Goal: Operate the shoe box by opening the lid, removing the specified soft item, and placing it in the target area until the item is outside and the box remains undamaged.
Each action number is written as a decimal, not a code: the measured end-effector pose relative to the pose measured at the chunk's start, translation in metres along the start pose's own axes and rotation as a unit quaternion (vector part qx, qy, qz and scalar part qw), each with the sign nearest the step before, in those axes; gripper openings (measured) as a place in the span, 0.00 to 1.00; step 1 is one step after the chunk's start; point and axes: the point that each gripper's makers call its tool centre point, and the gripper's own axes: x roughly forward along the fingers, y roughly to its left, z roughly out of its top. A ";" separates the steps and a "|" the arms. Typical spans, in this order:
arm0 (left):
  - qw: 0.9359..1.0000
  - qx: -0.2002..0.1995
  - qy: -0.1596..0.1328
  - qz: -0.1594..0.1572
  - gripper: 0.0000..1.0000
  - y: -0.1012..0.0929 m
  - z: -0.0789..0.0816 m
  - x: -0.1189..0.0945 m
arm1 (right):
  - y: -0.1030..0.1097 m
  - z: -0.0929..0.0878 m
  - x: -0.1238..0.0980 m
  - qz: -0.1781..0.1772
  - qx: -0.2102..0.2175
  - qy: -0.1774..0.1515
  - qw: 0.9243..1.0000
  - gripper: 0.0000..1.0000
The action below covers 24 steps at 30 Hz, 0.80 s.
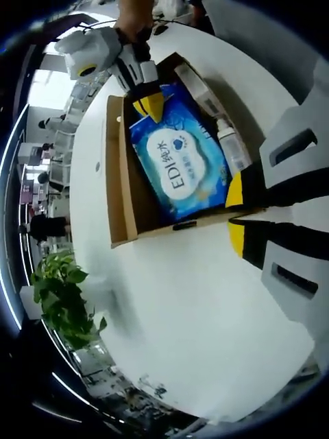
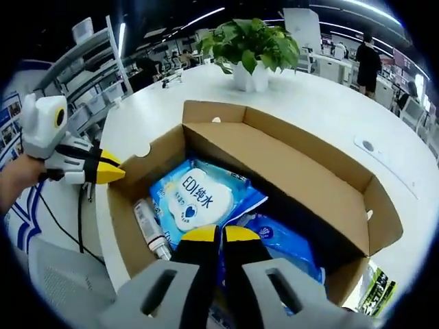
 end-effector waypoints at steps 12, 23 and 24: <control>1.000 0.012 0.006 0.001 0.03 0.000 -0.001 0.000 | -0.008 0.000 -0.018 -0.013 0.001 -0.006 1.000 0.00; 1.000 0.023 0.016 -0.001 0.03 -0.001 -0.001 -0.001 | -0.016 -0.007 -0.031 -0.025 0.012 -0.006 1.000 0.00; 1.000 0.025 0.017 -0.001 0.03 -0.001 -0.001 -0.001 | -0.017 -0.008 -0.031 -0.026 0.013 -0.006 1.000 0.00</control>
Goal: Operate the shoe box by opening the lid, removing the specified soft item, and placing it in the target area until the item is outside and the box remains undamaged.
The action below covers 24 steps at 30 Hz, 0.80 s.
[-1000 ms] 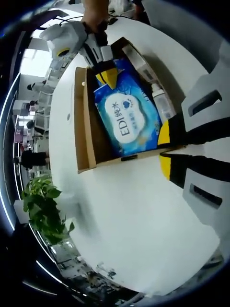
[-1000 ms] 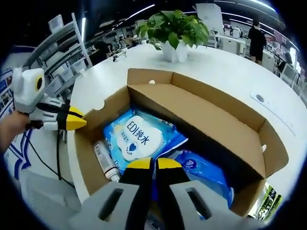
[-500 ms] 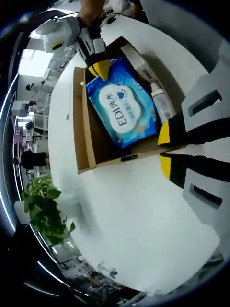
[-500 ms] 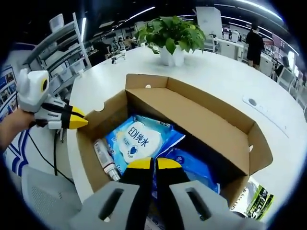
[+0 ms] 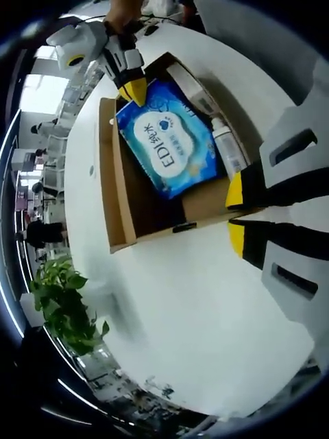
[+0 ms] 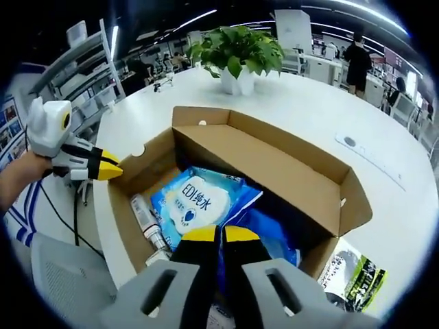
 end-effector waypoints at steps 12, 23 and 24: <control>1.000 0.024 -0.003 0.009 0.03 0.002 0.012 -0.004 | -0.006 -0.011 -0.001 -0.008 -0.003 0.009 1.000 0.00; 0.999 0.038 -0.034 0.002 0.08 -0.004 0.042 -0.004 | -0.013 -0.020 0.002 -0.012 0.002 0.021 1.000 0.00; 0.999 0.040 -0.033 -0.002 0.08 -0.007 0.043 -0.002 | -0.014 -0.021 0.002 -0.013 0.002 0.022 1.000 0.00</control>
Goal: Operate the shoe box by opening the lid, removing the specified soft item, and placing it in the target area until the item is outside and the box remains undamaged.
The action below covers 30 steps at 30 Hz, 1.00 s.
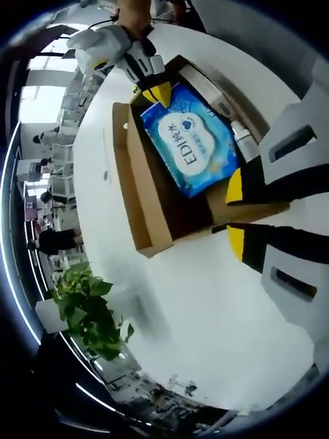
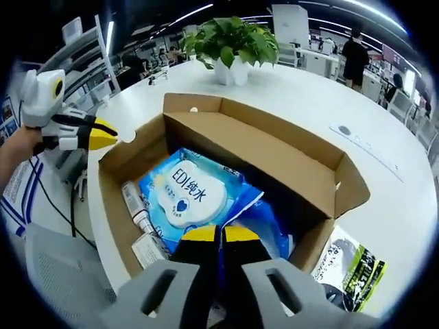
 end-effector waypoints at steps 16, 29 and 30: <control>0.997 0.014 0.041 -0.069 0.15 -0.037 -0.009 0.037 | -0.006 -0.009 0.004 -0.003 0.013 0.009 1.000 0.00; 0.990 -0.044 0.079 -0.112 0.14 -0.049 -0.022 0.063 | -0.007 -0.011 0.004 -0.002 0.018 0.012 1.000 0.00; 0.989 -0.051 0.080 -0.116 0.14 -0.048 -0.022 0.066 | -0.007 -0.011 0.005 -0.002 0.019 0.012 1.000 0.00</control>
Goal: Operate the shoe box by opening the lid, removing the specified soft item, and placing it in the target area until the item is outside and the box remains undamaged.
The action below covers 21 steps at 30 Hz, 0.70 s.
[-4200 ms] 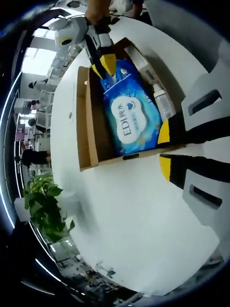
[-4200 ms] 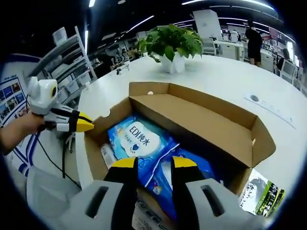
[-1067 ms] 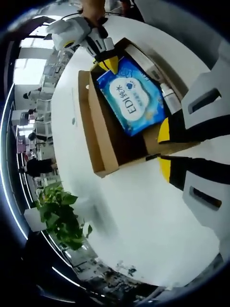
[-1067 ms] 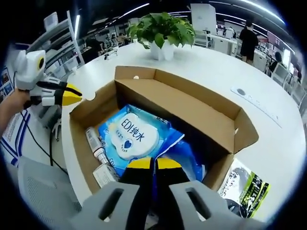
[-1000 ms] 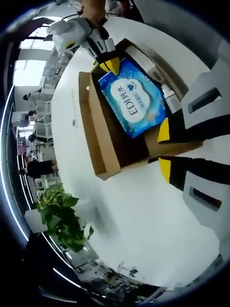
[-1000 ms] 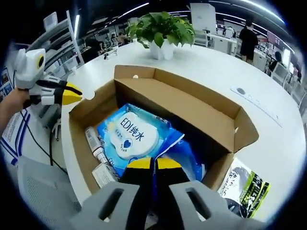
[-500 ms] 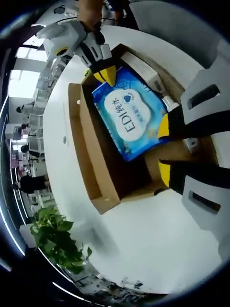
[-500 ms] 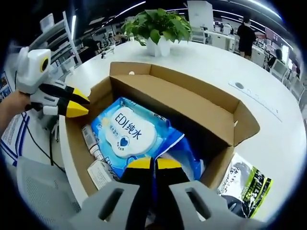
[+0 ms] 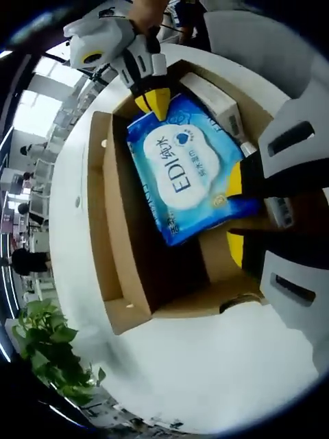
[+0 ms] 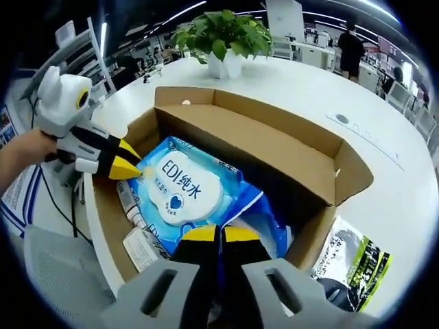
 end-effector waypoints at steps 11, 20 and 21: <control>0.999 -0.048 0.013 -0.018 0.13 -0.008 -0.005 0.012 | 0.000 0.000 0.001 0.003 0.006 -0.003 1.000 0.00; 0.999 -0.043 0.008 0.002 0.03 -0.003 -0.001 0.013 | -0.001 0.000 0.000 0.004 0.034 -0.008 0.999 0.00; 0.999 -0.044 0.007 0.003 0.02 -0.003 -0.001 0.013 | -0.001 0.000 0.000 0.004 0.035 -0.009 0.999 0.00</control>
